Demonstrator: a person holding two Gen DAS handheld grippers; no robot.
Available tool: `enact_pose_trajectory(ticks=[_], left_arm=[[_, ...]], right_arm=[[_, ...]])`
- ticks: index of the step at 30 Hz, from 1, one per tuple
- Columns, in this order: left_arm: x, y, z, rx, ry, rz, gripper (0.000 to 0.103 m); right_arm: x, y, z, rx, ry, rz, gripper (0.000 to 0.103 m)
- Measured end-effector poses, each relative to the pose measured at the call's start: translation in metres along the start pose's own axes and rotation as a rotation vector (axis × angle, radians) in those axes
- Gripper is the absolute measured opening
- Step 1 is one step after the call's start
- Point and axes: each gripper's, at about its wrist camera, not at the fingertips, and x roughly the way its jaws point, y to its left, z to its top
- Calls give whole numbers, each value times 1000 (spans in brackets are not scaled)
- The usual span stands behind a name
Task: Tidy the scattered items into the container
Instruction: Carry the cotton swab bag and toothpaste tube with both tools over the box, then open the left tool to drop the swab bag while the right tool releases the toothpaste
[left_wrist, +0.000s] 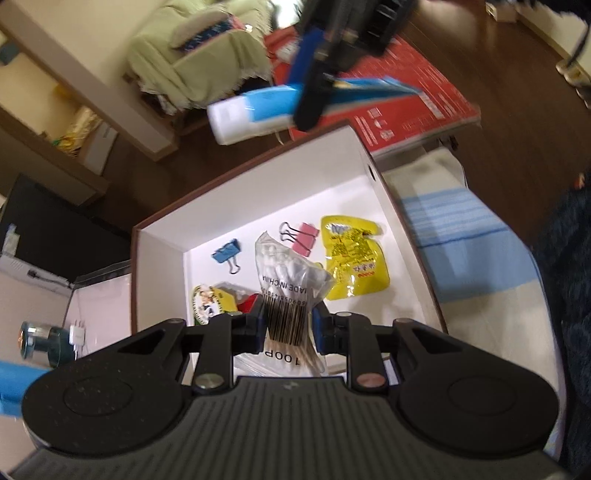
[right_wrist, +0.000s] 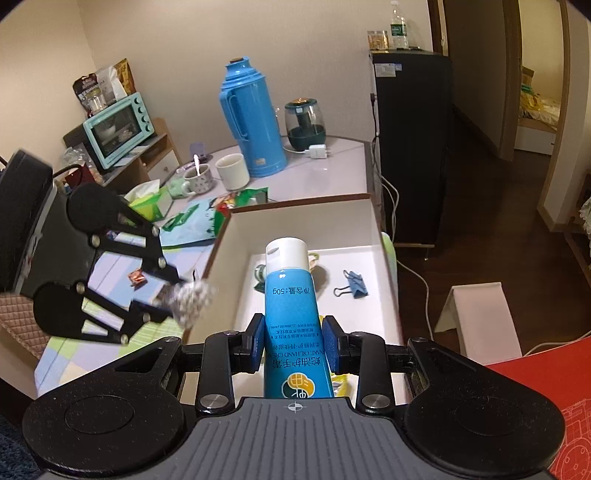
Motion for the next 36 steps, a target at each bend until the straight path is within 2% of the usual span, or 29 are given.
enact_pose_trajectory(ticks=[12,14,17,22,29,36], left_arm=[[64,-16,5,130,85,-153,21],[71,-16,5,127,88,-179,23],[78,-17,3,128,88,-205,33],[82,-12,-3,116,91,-216,39],[83,10,-10,46,93,-185,39],[86,34,-19,-13,102,-157,39]], right_arm=[[23,-30,8,30,22,30,32],[27,-33,10,32,26,35,32],[33,-37,14,32,32,41,32],[48,-42,21,22,52,54,32],[79,-43,35,-20,86,76,32],[117,-40,44,-127,139,47,32]])
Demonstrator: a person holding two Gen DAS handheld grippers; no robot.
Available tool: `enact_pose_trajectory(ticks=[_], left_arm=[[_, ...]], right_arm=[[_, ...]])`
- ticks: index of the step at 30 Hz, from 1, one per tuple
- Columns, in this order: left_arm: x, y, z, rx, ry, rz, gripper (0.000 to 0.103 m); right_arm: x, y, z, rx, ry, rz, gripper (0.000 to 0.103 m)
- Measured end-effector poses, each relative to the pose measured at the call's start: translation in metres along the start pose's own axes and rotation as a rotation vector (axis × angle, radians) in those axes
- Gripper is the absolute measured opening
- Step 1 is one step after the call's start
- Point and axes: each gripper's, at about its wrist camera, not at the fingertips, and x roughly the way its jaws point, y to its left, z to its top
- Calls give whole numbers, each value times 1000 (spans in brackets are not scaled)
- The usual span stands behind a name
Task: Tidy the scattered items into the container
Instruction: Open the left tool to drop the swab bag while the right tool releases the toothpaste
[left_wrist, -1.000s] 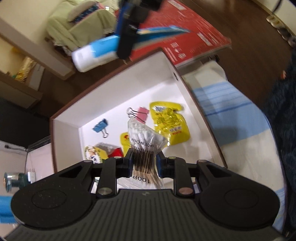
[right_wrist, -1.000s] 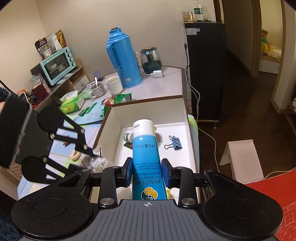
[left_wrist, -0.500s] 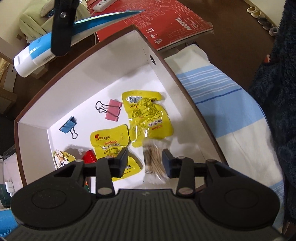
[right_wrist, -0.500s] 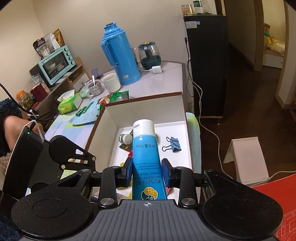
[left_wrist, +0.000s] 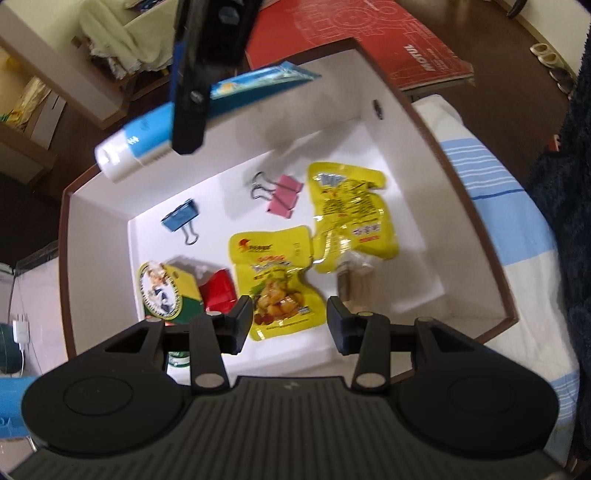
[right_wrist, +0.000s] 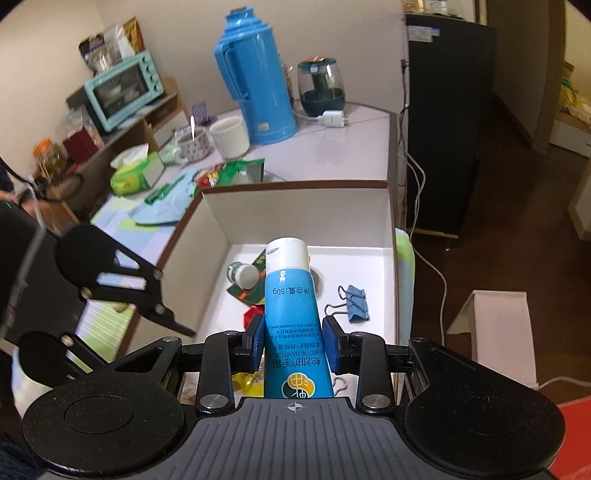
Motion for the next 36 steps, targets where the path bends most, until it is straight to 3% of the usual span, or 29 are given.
enact_pose_trajectory(ticks=[11,16,17,18,19,21,30,36], left_arm=[[7,25,-9,-65,5,18,39],[11,32,-11,-88,5,19,39],[11,33,-11,-93,5,20,39],[11,34,-12,-98,4,21,39],[11,34,-12,-103,4,23,39],[10,35,-13,-111,3,26,39],[3,30,-14,-136,13,41,42],[-3,22,-7,-137,10,62,48]], right_arm=[[60,3,8,-204,114,-52,32],[80,4,7,-248,89,-50,34],[82,3,7,-238,70,-51,51],[83,3,6,-228,52,-51,78],[81,3,5,-224,30,-45,82],[77,3,3,-217,10,-26,82],[41,10,-23,-124,108,7,82],[18,20,-41,-25,145,-27,82]])
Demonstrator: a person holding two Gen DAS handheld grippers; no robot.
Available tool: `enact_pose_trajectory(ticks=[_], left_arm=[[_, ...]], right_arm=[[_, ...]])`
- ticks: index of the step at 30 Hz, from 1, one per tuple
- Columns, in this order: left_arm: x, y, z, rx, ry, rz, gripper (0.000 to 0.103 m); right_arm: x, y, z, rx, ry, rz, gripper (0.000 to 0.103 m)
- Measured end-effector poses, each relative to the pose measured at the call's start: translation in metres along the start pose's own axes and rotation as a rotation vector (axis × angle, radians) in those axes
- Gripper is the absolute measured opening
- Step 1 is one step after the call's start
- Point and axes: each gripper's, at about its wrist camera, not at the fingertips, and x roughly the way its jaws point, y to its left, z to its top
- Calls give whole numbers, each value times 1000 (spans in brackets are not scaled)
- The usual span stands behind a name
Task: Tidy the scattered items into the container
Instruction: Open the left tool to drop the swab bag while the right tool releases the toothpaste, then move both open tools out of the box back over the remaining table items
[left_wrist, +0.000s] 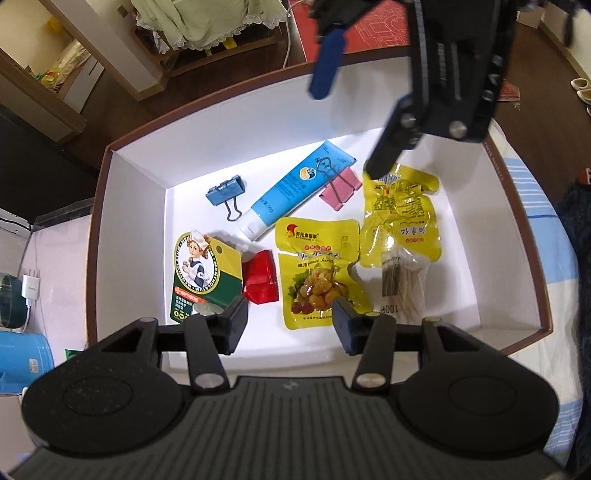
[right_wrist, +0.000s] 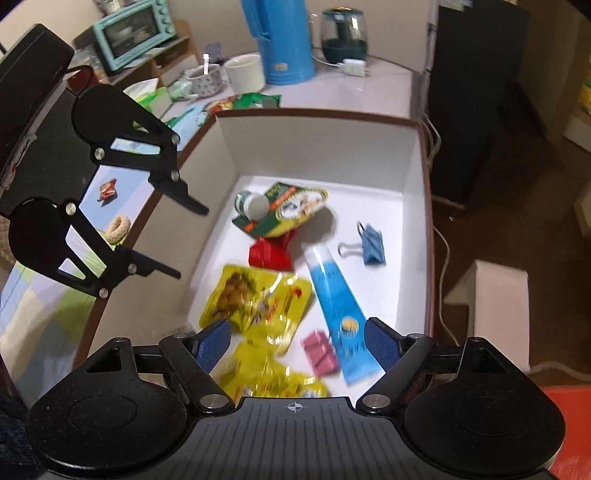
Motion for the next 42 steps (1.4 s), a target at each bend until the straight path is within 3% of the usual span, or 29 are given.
enact_pose_trajectory(ticks=[10,25,42], left_arm=[[-20,-18,9,-14,-11,42,58],[-63,-46,7,-27,-46,138,70],[-99,-75,-11,-26,-100,188,73]], right_arm=[[-31,12,-28,117,-15,-64,82],[-64,43,-47,154,-67,-131,82],[-89,85,-59,193,-115,-193,82]])
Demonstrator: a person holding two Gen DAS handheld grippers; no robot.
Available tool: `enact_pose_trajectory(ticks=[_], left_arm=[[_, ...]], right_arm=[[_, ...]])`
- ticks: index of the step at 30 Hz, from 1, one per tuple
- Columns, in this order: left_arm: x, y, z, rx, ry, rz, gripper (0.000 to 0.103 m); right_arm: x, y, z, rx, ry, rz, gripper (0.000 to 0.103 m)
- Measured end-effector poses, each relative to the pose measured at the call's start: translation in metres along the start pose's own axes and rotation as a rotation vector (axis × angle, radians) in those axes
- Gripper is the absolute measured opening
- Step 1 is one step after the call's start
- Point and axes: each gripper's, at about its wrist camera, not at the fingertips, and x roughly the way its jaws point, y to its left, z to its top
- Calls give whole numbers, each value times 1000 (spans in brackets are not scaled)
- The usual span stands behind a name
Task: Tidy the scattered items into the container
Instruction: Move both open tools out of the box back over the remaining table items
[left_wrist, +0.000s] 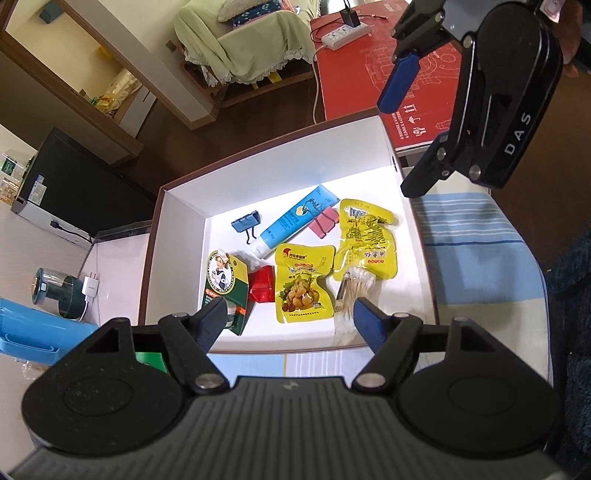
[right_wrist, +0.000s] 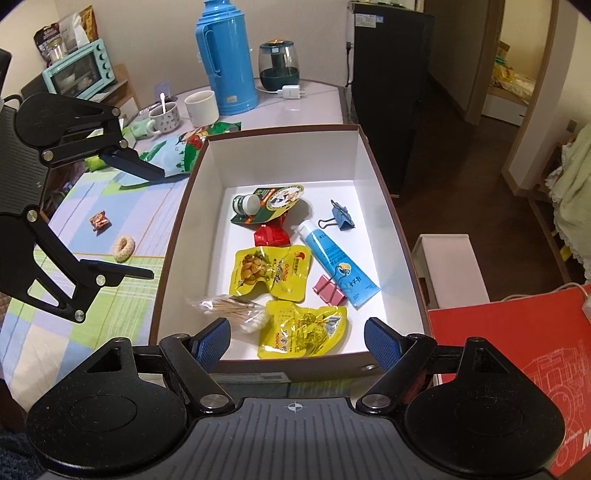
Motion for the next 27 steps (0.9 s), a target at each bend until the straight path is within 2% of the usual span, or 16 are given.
enact_pose_trajectory(ticks=[1,2,3,16,21,27], left_arm=[[-2,-1,-1,0,-4,2,74],[-5,-2,-3,-1,-9,4,74],[-7,-3,-4,-3,-13,6,75],[-34,-8,-46,-80,-54,7,77],[-50,-10,-84,-199,-84,21,79],[-65,-15,-151,-420,-95,44,79]], right_arm=[[-2,2,-1,8,-5,-8,83],[-3,3,-1,16,-9,-16,87],[-5,5,-2,24,-14,-24,103],[-17,33,-5,98,-66,-81,103],[-18,48,-8,148,-129,-55,103],[-12,75,-11,158,-177,13,103]])
